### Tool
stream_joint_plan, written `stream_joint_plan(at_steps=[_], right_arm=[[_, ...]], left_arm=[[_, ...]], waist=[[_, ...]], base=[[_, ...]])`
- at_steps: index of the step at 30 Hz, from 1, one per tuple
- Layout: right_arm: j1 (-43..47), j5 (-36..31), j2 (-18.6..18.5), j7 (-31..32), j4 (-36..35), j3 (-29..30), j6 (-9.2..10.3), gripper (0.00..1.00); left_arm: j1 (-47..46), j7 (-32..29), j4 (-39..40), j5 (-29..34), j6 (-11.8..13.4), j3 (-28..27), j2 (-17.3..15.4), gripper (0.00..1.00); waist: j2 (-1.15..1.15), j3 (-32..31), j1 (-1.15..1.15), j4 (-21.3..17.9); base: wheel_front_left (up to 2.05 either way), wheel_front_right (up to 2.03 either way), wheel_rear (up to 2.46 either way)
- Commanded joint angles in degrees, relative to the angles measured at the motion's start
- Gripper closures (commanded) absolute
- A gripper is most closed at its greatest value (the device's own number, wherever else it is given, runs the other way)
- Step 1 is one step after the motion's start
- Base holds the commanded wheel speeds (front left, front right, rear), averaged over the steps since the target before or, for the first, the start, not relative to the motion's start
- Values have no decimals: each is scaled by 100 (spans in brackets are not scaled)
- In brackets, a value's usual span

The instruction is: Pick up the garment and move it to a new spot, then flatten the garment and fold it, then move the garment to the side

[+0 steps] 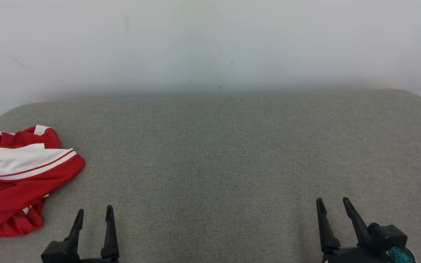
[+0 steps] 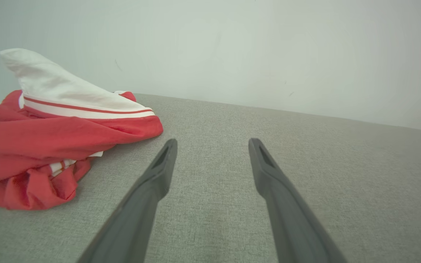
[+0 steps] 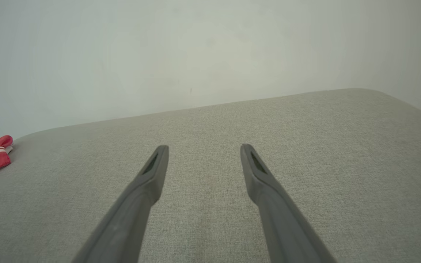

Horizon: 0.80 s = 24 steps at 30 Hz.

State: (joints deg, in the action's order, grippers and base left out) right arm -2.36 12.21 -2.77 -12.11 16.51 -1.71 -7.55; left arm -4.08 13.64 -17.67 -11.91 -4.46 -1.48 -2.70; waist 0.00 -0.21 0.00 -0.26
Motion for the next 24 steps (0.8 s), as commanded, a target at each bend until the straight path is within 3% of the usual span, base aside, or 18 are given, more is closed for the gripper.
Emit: stream_joint_plan(at_steps=[1, 12, 24], right_arm=[[34, -141, -17, -47, 5, -20, 11, 0], [54, -567, -18, -163, 40, -54, 12, 0], [15, -521, -17, -162, 78, -41, 12, 0]], left_arm=[[-6, 56, -3, 162, 12, -2, -31, 0], [18, 168, -28, 556, 33, 42, -33, 0], [3, 161, -40, 494, 31, 57, -32, 0]], waist=[[0, -3, 0, 3], [0, -20, 0, 27], [0, -10, 0, 49]], base=[[0, 0, 0], [0, 0, 0], [0, 0, 0]])
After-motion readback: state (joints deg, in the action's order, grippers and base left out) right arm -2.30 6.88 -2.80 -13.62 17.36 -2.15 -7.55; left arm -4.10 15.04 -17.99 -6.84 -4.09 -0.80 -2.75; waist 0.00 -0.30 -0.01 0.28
